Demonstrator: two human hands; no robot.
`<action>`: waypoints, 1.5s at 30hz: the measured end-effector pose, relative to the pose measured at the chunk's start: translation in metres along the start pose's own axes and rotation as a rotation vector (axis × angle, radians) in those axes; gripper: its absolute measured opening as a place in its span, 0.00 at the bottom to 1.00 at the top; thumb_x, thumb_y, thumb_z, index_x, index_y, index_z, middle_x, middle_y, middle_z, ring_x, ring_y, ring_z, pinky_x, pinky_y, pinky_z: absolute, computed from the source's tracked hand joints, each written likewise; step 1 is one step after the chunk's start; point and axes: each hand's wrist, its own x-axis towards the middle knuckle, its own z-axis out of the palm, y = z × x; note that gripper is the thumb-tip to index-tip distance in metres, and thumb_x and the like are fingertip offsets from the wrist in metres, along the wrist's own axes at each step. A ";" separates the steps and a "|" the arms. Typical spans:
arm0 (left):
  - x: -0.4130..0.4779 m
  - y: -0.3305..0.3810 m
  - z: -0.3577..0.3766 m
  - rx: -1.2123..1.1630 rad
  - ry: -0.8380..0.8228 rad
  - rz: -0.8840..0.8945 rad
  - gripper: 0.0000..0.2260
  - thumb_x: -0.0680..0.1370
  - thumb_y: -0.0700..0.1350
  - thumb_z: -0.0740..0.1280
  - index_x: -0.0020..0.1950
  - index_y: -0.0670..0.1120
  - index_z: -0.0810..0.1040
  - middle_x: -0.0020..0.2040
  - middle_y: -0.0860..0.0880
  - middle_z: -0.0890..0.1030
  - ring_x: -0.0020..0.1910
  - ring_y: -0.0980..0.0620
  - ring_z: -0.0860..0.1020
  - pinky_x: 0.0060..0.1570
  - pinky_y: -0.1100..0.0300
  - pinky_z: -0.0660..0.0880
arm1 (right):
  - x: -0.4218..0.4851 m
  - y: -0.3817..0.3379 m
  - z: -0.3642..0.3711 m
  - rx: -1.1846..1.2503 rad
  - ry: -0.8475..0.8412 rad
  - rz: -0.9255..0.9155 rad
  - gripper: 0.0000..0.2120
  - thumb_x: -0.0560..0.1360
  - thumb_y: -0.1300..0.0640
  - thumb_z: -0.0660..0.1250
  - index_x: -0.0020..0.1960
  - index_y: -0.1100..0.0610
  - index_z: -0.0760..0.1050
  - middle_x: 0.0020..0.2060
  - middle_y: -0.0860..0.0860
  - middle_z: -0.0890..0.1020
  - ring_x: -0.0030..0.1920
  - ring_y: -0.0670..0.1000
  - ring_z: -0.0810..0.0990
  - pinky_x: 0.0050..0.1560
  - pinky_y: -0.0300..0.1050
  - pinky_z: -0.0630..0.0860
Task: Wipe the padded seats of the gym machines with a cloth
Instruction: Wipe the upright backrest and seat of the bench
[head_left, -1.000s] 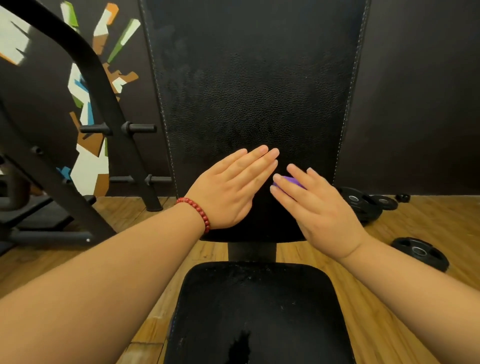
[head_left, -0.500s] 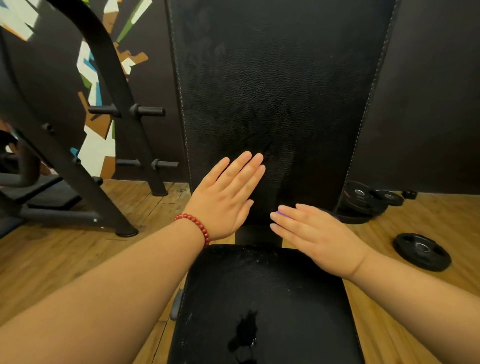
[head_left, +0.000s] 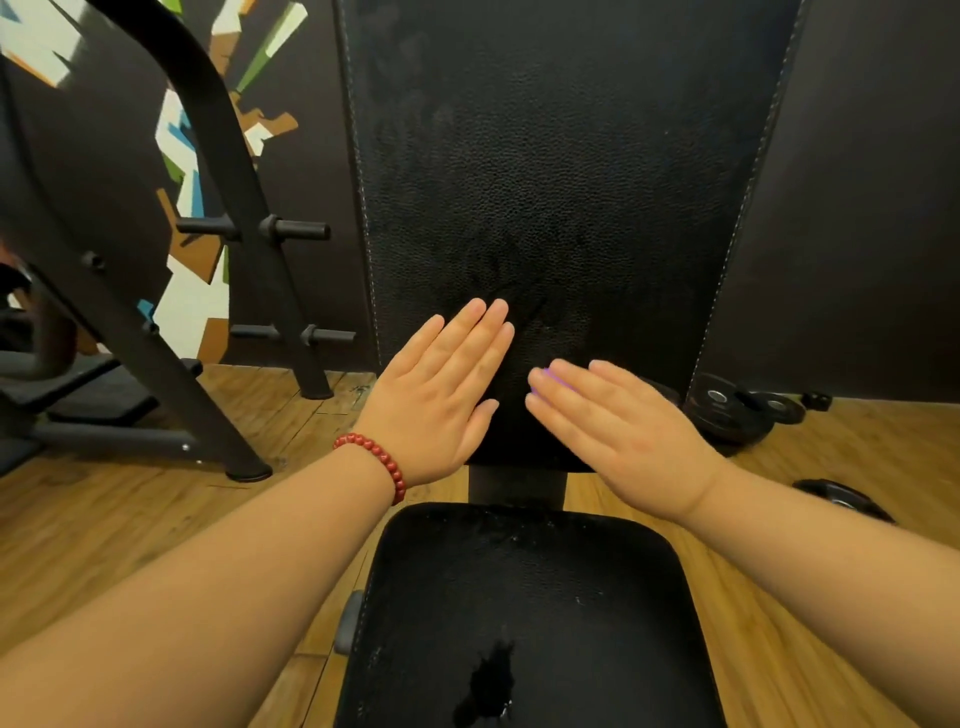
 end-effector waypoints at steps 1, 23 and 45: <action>0.000 0.000 0.003 0.013 -0.005 -0.011 0.30 0.80 0.52 0.53 0.78 0.41 0.49 0.79 0.43 0.52 0.78 0.47 0.45 0.77 0.50 0.45 | 0.002 0.004 -0.004 0.011 -0.031 -0.075 0.19 0.83 0.63 0.52 0.73 0.61 0.63 0.72 0.57 0.68 0.72 0.57 0.68 0.72 0.54 0.64; -0.002 0.003 0.006 0.028 -0.015 -0.015 0.30 0.81 0.52 0.52 0.78 0.40 0.46 0.78 0.43 0.50 0.78 0.47 0.41 0.76 0.50 0.43 | 0.021 -0.002 -0.006 0.079 -0.037 -0.143 0.18 0.83 0.62 0.51 0.66 0.65 0.75 0.65 0.60 0.77 0.66 0.59 0.75 0.67 0.56 0.71; -0.004 0.002 0.002 0.013 -0.057 -0.011 0.30 0.81 0.51 0.51 0.78 0.40 0.46 0.78 0.42 0.50 0.78 0.47 0.42 0.76 0.50 0.42 | 0.021 0.004 -0.012 0.098 -0.036 -0.115 0.17 0.83 0.63 0.53 0.67 0.64 0.73 0.66 0.59 0.75 0.68 0.58 0.73 0.69 0.55 0.68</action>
